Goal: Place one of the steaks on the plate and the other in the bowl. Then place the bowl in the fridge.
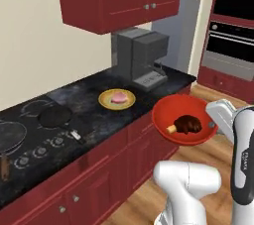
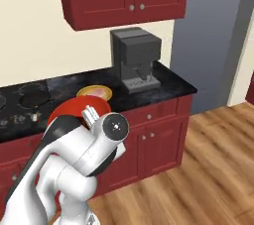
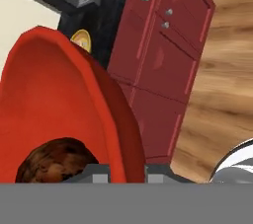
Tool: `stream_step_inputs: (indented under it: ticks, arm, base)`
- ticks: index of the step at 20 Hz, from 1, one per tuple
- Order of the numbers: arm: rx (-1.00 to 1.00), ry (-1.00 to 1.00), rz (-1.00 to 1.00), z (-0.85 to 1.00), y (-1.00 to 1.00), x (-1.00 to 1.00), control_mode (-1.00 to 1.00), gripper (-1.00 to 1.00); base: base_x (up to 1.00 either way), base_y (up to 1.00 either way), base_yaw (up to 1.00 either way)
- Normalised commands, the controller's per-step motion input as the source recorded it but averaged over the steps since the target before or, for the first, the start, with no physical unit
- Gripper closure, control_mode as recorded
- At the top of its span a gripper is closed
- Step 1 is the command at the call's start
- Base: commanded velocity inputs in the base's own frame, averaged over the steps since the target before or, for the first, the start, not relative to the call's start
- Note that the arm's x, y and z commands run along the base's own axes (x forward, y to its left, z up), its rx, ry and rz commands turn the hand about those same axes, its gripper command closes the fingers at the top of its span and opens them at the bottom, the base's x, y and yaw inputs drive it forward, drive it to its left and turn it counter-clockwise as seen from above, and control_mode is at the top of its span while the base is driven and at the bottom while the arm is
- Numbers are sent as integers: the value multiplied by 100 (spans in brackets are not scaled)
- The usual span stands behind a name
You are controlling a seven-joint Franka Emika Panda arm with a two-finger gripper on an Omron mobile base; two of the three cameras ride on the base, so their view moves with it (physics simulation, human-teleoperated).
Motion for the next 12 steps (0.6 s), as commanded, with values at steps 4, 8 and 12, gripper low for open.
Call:
stream_step_inputs:
  ticks: [4, 8, 12]
  arm:
    - [0, 0, 0, 0, 0, 0, 100, 100]
    - [0, 0, 0, 0, 0, 0, 100, 100]
    - [0, 0, 0, 0, 0, 0, 100, 100]
  base:
    - [0, -99, -56]
    - [17, -86, -56]
    - [59, -56, -55]
